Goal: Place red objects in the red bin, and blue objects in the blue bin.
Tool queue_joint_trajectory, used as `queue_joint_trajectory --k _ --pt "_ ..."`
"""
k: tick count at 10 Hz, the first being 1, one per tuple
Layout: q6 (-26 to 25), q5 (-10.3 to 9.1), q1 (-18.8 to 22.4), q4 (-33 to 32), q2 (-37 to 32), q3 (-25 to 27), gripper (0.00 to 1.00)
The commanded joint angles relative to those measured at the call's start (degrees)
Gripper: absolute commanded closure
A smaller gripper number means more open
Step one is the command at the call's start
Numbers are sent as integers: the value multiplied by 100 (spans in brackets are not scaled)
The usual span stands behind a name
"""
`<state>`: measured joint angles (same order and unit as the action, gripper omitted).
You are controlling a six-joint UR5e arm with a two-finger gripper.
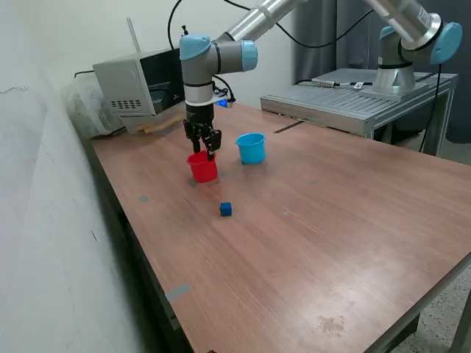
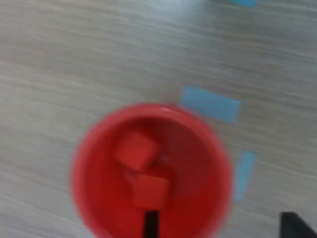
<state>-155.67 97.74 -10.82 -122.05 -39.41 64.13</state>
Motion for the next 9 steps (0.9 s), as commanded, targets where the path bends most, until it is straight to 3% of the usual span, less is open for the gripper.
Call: queue_joint_trajectory --k 1,4,5,6,7,9 --pt "-7 8 518 15 3 3 0" --pt "72 -1 905 6 -6 3 0" --pt "707 -44 1037 32 -6 3 0" --pt "1923 -123 1186 41 -6 21 0" --pt "2727 -498 1301 33 -6 12 0" --pt "3294 -913 1407 50 -6 38 0"
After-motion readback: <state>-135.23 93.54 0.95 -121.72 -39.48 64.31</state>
